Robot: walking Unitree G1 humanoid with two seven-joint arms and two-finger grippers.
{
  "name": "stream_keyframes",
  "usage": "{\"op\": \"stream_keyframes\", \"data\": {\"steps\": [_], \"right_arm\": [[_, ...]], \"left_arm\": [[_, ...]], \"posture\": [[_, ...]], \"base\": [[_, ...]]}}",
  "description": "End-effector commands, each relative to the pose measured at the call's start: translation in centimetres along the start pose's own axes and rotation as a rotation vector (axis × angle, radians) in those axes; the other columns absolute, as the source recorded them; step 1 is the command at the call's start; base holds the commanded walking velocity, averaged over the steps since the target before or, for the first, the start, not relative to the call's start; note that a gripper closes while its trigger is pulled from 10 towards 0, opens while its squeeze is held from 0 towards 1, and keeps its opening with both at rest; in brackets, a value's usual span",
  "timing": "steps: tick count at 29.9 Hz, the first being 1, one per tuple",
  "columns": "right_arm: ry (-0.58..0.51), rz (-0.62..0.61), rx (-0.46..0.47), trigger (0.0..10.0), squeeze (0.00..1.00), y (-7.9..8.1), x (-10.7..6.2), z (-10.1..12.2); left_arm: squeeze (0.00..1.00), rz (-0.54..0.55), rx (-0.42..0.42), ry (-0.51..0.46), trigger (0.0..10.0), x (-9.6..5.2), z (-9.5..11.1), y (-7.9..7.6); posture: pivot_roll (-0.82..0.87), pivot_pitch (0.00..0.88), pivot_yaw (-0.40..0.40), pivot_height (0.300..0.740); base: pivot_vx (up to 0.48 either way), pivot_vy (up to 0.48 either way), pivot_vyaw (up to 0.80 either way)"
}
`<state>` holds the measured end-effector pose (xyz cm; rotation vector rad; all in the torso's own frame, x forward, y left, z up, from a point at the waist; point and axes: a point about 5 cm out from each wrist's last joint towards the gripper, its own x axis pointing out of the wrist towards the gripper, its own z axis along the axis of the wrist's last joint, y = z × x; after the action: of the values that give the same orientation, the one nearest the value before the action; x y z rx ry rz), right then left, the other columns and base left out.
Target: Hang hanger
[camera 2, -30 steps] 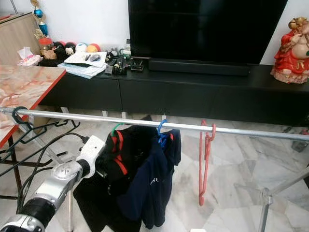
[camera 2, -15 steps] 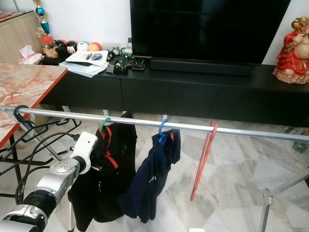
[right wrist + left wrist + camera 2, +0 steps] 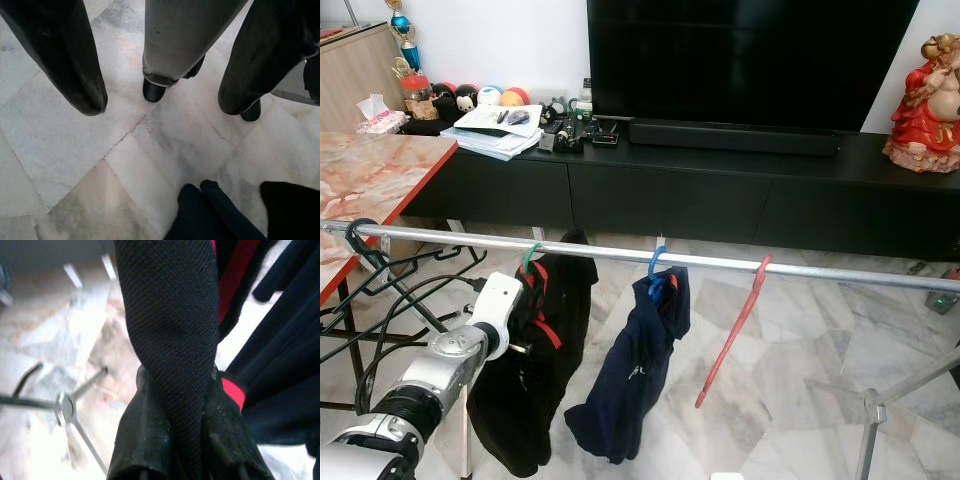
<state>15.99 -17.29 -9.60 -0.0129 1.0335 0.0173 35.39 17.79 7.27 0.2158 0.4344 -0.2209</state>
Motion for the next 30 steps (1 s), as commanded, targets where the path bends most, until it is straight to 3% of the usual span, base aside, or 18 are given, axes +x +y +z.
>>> {"op": "stream_keyframes", "data": {"steps": [1,10,12,13,14,16,17,18,19,20,24,26,30], "right_arm": [[0.014,-0.006,0.010,10.0,0.00,0.0,-0.1,-0.4],[0.015,-0.004,0.014,10.0,0.00,0.1,-0.1,-0.6],[0.013,-0.004,0.015,10.0,0.00,0.1,-0.1,-0.6],[0.009,-0.006,0.015,10.0,0.00,0.1,-0.1,-0.5],[0.009,-0.006,0.015,10.0,0.00,0.1,-0.1,-0.5],[0.008,-0.008,0.015,10.0,0.00,0.1,-0.1,-0.5],[0.008,-0.008,0.015,10.0,0.00,0.1,-0.1,-0.5],[0.008,-0.008,0.013,10.0,0.00,0.1,-0.1,-0.5],[0.008,-0.008,0.013,10.0,0.00,0.1,-0.1,-0.5],[0.008,-0.007,0.012,10.0,0.00,0.1,-0.1,-0.5],[0.008,-0.006,0.013,10.0,0.00,0.0,-0.1,-0.5],[0.007,-0.006,0.010,10.0,0.00,-0.1,-0.1,-0.4],[0.003,-0.013,0.014,10.0,0.00,-0.2,-0.1,-0.3]], "left_arm": [[0.00,0.004,0.019,0.034,10.0,0.0,-0.4,-0.1],[0.00,-0.014,0.010,0.035,10.0,-0.2,-1.2,-0.3],[0.00,-0.028,-0.022,-0.064,10.0,-0.4,-0.2,-0.2],[0.00,-0.090,-0.012,-0.151,10.0,-0.7,0.9,-0.3],[0.00,-0.090,-0.012,-0.151,10.0,-0.7,0.9,-0.3],[0.00,-0.153,0.081,-0.151,10.0,-1.0,0.9,-0.6],[0.00,-0.153,0.081,-0.151,10.0,-1.0,0.9,-0.6],[0.00,-0.220,0.159,-0.132,10.0,-1.2,0.5,-1.0],[0.00,-0.220,0.159,-0.132,10.0,-1.2,0.5,-1.0],[0.00,-0.289,0.218,-0.119,10.0,-1.5,0.2,-1.3],[0.00,-0.369,0.328,-0.106,10.0,-2.1,0.2,-1.1],[0.00,-0.378,0.342,-0.119,10.0,-2.3,0.5,-1.0],[0.00,-0.287,0.288,-0.239,10.0,-2.2,2.9,-0.4]], "posture": [[0.03,0.046,-0.012,0.740],[0.03,0.045,-0.009,0.740],[0.03,0.041,-0.009,0.740],[0.03,0.040,-0.008,0.740],[0.03,0.040,-0.008,0.740],[0.03,0.038,-0.009,0.740],[0.03,0.038,-0.009,0.740],[0.03,0.038,-0.010,0.740],[0.03,0.038,-0.010,0.740],[0.03,0.036,-0.010,0.740],[0.03,0.035,-0.010,0.740],[0.03,0.037,-0.011,0.740],[0.03,0.040,-0.015,0.740]], "base": [[0.000,0.000,0.00],[0.000,0.000,0.00],[0.000,0.000,0.00],[0.000,0.000,0.00],[0.000,0.000,0.00],[0.000,0.000,0.00],[0.000,0.000,0.00],[0.000,0.000,0.00],[0.000,0.000,0.00],[0.000,0.000,0.00],[0.000,0.000,0.00],[0.000,0.000,0.00],[0.000,0.000,0.00]]}}
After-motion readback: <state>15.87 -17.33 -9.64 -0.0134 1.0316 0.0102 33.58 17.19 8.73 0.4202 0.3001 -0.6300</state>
